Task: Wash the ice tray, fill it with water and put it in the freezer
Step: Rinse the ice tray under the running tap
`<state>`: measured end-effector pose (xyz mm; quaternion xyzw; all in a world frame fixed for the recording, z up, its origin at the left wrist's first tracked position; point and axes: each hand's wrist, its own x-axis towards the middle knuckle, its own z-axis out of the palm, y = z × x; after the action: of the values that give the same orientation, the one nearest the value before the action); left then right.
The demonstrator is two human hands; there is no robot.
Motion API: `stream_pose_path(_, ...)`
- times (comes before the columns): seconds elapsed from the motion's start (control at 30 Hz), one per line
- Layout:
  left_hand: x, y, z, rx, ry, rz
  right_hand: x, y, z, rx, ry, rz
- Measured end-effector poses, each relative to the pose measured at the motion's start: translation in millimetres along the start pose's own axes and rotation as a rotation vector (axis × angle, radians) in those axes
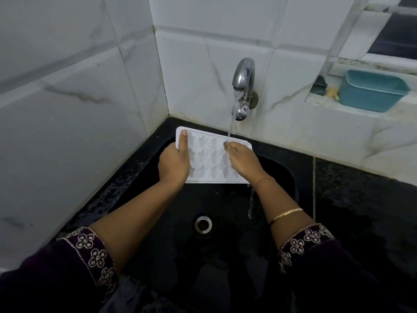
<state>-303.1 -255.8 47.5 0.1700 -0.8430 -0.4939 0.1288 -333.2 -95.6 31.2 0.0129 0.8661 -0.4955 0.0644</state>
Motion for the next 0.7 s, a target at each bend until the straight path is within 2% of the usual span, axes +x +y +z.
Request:
stream_pose_path(0.13, 4.6, 0.4, -6.4, 0.011, 0.019, 0.037, -3.9, 2.7, -1.4, 0.039, -0.091, -0.036)
stream_pose_path(0.33, -4.5, -2.5, -5.6, 0.064, 0.023, 0.121, -4.5, 4.2, -2.2, -0.045, -0.009, -0.038)
stream_pose_path(0.5, -2.5, 0.3, -9.8, 0.111, 0.056, 0.203, -4.4, 6.3, 1.4, 0.042, -0.064, -0.053)
stream_pose_path(0.7, -6.9, 0.8, -7.6, 0.138, 0.079, 0.278, 0.9, 5.5, 4.2, 0.075, 0.007, -0.042)
